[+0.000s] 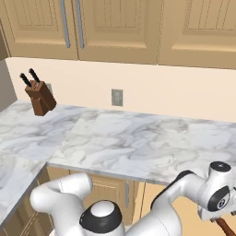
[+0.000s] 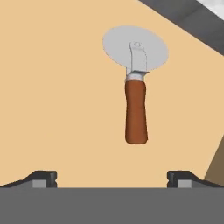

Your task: Take the pizza cutter from the drawer on the right and place it on the dining counter for cutting.

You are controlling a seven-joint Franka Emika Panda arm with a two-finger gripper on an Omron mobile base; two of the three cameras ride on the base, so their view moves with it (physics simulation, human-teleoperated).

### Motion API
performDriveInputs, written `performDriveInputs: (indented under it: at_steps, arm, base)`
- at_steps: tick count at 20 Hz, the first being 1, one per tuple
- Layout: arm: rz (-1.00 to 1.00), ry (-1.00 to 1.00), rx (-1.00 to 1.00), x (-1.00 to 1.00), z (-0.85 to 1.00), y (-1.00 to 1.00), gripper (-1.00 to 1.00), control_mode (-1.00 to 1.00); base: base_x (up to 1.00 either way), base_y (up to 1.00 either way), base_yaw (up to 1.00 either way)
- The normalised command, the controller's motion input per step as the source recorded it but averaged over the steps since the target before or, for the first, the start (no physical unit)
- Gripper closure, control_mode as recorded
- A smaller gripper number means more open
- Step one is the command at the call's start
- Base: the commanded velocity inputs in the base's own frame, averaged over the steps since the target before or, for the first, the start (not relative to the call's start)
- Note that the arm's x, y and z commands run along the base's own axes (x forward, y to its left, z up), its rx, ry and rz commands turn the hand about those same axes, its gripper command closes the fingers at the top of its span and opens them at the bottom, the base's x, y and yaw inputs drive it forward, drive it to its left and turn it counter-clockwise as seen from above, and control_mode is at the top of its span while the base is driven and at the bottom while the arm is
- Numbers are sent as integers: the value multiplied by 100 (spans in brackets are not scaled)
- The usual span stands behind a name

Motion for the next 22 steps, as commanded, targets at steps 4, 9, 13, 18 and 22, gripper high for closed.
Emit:
performDriveInputs:
  at_steps: [4,9,13,18,22]
  arm:
    - [2,9,3,0,-14,-14,-100,-100]
    - [-1,0,12,0,-7,-46,-100,-100]
    - [-2,0,9,0,-13,-29,-100,-100]
    - [-3,0,2,0,-17,-2,-100,-100]
    - [-1,0,0,0,-17,0,-100,-100]
  base:
    - [0,0,0]
    - [0,0,0]
    - [0,0,0]
    - [0,0,0]
    - [0,0,0]
